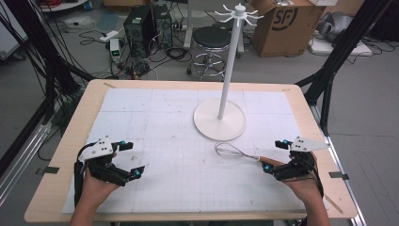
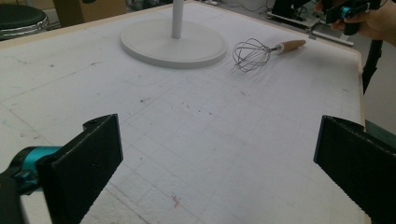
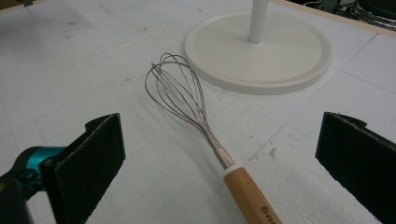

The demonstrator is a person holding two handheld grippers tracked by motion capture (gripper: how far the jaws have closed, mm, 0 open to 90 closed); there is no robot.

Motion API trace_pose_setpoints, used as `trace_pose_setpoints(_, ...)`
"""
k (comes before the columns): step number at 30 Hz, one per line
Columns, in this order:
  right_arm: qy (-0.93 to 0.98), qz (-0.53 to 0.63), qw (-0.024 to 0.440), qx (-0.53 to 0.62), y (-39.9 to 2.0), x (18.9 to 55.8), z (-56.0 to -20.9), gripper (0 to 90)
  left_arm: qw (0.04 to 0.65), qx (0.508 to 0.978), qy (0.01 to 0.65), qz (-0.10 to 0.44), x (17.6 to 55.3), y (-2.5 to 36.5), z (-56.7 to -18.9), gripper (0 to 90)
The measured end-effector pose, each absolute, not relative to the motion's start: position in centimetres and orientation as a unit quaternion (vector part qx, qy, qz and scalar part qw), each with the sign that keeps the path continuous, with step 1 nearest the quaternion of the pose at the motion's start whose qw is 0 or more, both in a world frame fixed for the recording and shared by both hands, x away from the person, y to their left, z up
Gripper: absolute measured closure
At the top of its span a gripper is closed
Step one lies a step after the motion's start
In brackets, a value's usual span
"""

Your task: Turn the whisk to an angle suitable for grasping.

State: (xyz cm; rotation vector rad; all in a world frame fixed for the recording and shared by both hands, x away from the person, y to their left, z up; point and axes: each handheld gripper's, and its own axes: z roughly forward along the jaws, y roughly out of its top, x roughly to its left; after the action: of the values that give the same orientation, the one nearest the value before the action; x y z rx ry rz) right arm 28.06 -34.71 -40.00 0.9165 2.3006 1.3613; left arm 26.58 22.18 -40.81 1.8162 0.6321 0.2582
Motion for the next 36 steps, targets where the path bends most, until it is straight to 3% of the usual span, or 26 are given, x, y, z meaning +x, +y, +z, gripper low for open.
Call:
trace_pose_setpoints(25, 0.817, 0.422, 0.17, 0.354, -35.5, 28.7, -40.8, 0.4, 0.556, 0.781, 0.263, 0.109, 26.7, 21.7, -41.3, 1.8)
trace_pose_setpoints(31, 0.836, 0.386, 0.158, 0.355, -34.9, 29.6, -41.9, 6.4, 0.553, 0.784, 0.262, 0.107, 26.7, 21.6, -41.4, 1.8)
trace_pose_setpoints(33, 0.845, 0.376, 0.154, 0.349, -34.8, 29.9, -42.1, 14.7, 0.552, 0.784, 0.262, 0.106, 26.7, 21.5, -41.5, 1.8)
trace_pose_setpoints(36, 0.848, 0.373, 0.148, 0.347, -34.7, 30.3, -42.3, 16.3, 0.551, 0.785, 0.261, 0.105, 26.7, 21.5, -41.5, 1.7)
